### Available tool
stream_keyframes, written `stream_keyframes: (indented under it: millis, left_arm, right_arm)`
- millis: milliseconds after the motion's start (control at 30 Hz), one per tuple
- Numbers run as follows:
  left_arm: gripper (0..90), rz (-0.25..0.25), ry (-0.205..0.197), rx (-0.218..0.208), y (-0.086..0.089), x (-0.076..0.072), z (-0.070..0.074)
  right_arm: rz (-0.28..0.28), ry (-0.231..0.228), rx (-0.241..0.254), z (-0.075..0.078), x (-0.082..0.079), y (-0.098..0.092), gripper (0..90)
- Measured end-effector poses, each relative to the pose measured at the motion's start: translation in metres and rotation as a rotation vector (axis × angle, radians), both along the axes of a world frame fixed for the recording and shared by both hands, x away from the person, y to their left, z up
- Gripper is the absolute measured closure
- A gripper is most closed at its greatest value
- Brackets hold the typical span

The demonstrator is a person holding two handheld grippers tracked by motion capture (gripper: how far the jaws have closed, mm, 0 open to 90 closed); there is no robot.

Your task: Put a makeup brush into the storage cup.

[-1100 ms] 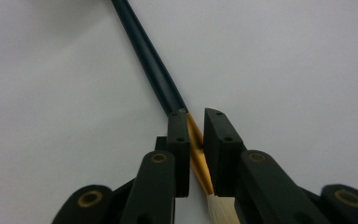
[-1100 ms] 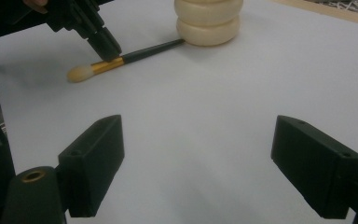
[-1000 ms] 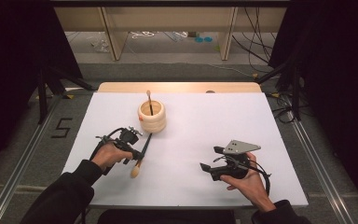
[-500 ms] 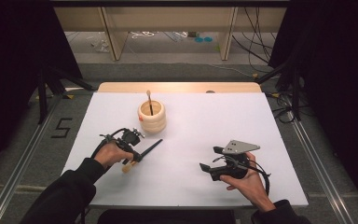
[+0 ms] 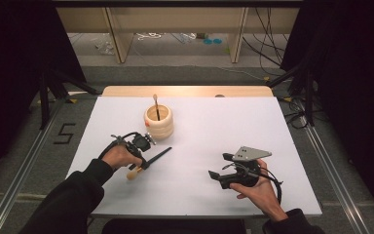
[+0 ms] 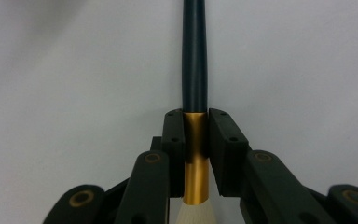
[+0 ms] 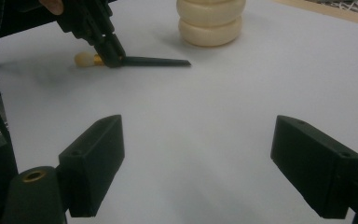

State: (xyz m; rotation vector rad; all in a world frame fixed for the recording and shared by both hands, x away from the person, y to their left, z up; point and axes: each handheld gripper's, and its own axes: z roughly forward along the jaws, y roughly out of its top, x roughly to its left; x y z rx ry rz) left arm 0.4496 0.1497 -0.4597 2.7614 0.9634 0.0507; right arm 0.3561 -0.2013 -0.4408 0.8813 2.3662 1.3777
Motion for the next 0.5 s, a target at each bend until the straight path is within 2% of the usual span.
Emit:
stream_keyframes:
  millis: [333,400,500]
  left_arm:
    - [77.9,-0.046,-0.009,0.016,-0.0016,-0.0004,0.0005]
    - [77.9,-0.047,-0.006,0.008,-0.0004,-0.0003,0.0011]
    - [78.0,-0.035,0.001,-0.036,0.0031,0.0002,0.0046]
  right_arm:
    - [0.003,-0.001,-0.002,0.0000,-0.0005,0.0010,18.1]
    - [0.004,-0.001,-0.002,0.0001,-0.0005,0.0010,18.0]
    - [0.005,-0.003,0.000,0.0002,-0.0006,0.0010,18.0]
